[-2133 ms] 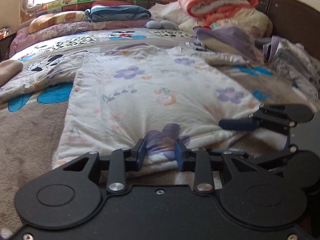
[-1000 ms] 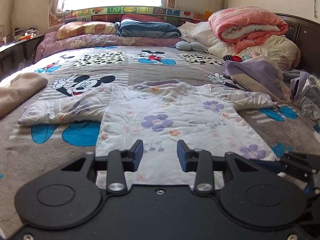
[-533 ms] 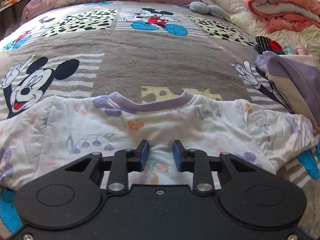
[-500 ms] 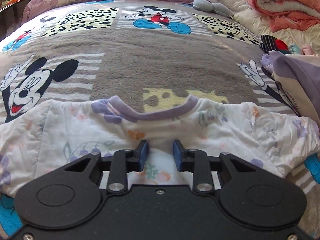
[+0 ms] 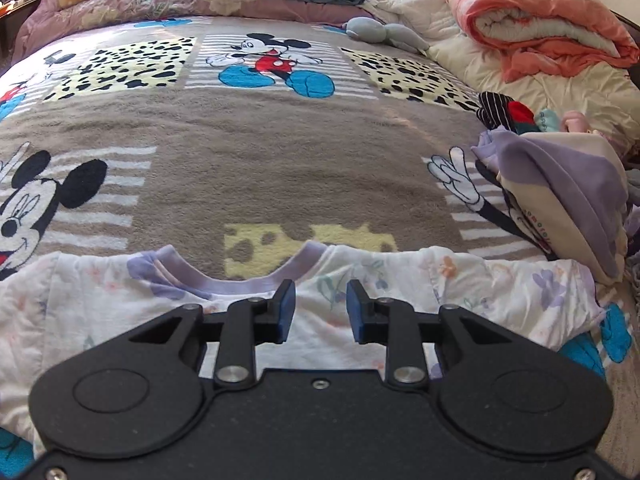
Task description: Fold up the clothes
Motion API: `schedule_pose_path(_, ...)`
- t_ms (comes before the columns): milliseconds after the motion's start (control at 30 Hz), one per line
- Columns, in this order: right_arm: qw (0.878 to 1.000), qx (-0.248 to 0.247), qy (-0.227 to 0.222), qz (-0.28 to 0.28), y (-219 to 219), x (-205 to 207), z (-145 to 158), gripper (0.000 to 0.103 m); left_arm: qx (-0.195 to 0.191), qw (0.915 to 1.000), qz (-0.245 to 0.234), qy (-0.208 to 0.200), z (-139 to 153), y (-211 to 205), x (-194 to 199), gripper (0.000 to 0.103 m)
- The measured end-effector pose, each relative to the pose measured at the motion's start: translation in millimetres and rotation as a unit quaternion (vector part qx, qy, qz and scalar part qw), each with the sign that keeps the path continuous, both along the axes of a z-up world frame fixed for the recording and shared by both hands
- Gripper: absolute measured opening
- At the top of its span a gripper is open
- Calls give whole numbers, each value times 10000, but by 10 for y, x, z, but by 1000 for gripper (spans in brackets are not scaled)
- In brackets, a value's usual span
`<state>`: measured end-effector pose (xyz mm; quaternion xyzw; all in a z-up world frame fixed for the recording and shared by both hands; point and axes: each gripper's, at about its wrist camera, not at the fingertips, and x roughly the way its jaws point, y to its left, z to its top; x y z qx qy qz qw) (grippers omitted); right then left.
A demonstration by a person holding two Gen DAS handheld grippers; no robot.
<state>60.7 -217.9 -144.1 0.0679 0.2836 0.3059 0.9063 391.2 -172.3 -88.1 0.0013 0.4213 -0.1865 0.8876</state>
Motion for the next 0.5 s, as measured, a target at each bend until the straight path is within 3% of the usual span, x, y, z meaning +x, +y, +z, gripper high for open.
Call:
schedule_pose_path(100, 10000, 17, 6, 0, -6, 3, -3, 56, 284, 9994, 100, 156, -200, -237, 296, 27)
schedule_pose_path(133, 10000, 18, 9, 0, -5, 4, -2, 56, 216, 9995, 179, 125, -164, -212, 336, 32)
schedule_pose_path(267, 10000, 30, 32, -1, -6, 8, -7, 56, -58, 9988, 481, -17, -9, -99, 468, 30)
schedule_pose_path(400, 10000, 20, 65, -8, -9, 6, 9, 56, -104, 9975, 570, -411, 266, 320, 172, 30)
schedule_pose_path(500, 10000, -2, 83, -19, -10, -5, 19, 57, 134, 9956, 832, -404, 249, 687, 7, 30)
